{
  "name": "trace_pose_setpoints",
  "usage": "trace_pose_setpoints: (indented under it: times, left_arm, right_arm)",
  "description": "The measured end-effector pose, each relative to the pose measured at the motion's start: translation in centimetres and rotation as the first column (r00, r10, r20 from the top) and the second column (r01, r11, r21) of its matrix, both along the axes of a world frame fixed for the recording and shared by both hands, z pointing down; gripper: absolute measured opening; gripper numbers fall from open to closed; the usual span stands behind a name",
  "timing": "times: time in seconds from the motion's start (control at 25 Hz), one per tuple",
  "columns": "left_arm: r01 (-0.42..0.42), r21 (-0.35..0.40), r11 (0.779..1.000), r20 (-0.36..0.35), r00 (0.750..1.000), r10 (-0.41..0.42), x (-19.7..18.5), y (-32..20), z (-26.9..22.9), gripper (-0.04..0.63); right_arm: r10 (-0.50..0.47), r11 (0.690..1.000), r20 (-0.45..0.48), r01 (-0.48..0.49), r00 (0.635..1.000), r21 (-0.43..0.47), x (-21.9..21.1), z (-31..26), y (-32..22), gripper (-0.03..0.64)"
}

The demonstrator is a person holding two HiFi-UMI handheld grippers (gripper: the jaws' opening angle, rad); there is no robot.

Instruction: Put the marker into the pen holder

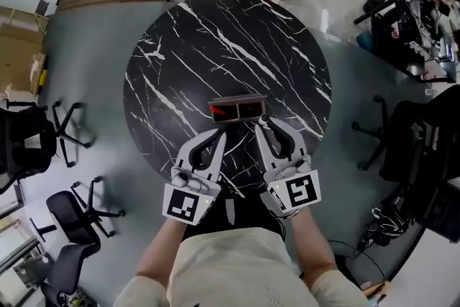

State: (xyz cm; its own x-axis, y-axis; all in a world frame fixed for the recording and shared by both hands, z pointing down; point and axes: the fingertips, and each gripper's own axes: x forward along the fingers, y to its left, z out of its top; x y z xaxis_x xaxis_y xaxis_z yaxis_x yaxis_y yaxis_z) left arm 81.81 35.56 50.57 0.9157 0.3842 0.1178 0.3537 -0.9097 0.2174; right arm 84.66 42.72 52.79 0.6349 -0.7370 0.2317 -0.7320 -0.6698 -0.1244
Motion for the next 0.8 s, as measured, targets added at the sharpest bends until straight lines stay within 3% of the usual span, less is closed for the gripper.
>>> trace_pose_setpoints:
  times: [0.12,0.32,0.8]
  left_arm:
    - [-0.012,-0.010,1.000,0.014,1.000,0.012,1.4,-0.1,1.9,0.009]
    - [-0.027,-0.036,0.999,0.041,0.999,0.029,2.9,-0.1,5.0,0.009]
    - [-0.052,-0.029,0.998,0.113,0.992,0.055,2.9,-0.6,9.4,0.009]
  right_arm:
    - [0.043,0.999,-0.063,-0.042,0.997,0.015,1.3,1.1,-0.7,0.081]
    - [0.081,0.996,-0.082,-0.078,0.993,0.043,2.8,3.9,-2.3,0.081]
    - [0.129,0.991,0.006,-0.129,0.992,-0.024,3.6,12.0,-2.5,0.083]
